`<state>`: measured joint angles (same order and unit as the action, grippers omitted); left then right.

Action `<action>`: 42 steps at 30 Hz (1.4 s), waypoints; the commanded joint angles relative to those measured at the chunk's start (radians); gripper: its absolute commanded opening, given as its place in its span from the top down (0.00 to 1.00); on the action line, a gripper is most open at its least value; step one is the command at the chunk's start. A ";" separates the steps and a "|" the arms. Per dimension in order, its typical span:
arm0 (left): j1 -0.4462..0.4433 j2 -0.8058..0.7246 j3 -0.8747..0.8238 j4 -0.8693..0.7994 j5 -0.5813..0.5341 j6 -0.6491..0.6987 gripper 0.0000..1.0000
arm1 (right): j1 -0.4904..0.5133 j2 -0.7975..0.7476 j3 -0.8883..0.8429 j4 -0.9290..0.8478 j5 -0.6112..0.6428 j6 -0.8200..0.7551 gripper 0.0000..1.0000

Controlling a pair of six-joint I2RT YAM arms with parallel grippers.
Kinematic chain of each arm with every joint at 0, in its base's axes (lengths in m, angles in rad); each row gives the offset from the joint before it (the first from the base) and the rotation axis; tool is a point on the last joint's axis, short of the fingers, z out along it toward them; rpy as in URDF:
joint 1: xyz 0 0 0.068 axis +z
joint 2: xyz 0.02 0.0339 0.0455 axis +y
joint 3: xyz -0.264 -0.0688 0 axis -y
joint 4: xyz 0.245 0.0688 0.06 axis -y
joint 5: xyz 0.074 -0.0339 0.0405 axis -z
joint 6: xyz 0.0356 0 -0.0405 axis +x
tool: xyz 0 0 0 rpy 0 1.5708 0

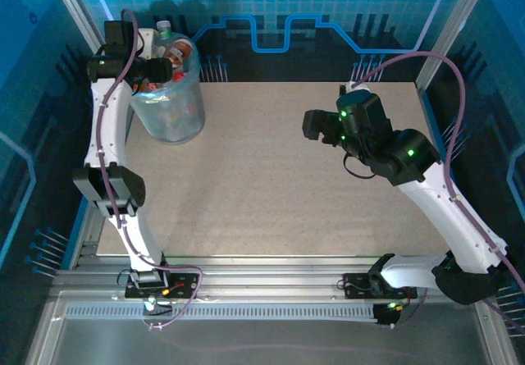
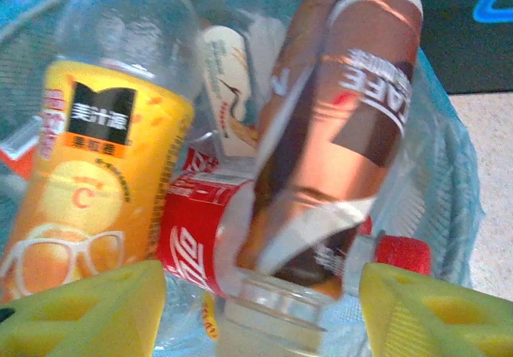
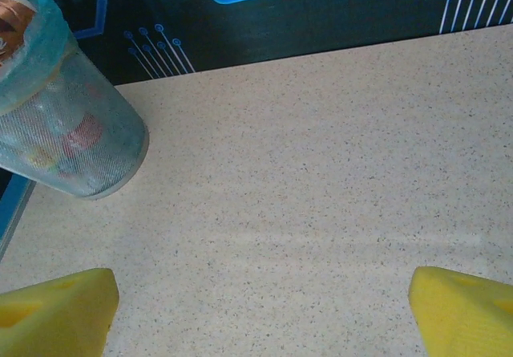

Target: Put the plastic bottles in the bin

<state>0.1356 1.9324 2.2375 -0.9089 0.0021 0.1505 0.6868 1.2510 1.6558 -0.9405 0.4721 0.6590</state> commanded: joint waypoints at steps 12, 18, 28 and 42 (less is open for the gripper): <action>-0.067 0.068 0.215 -0.009 -0.017 -0.030 0.44 | 0.029 -0.012 -0.033 0.020 0.029 0.038 0.05; -0.087 0.198 0.278 -0.064 -0.032 -0.034 0.50 | 0.039 -0.016 -0.043 0.000 0.039 0.049 0.05; -0.085 0.225 0.365 -0.070 -0.046 -0.054 0.48 | 0.040 -0.011 -0.023 -0.011 0.046 0.044 0.05; -0.112 -0.568 -0.481 0.504 -0.061 -0.236 0.31 | -0.062 -0.058 -0.117 0.128 0.248 -0.197 0.00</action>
<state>0.0475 1.5997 2.0308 -0.6781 -0.0738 -0.0010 0.6865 1.2335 1.6146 -0.9062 0.6041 0.5705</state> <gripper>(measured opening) 0.688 0.998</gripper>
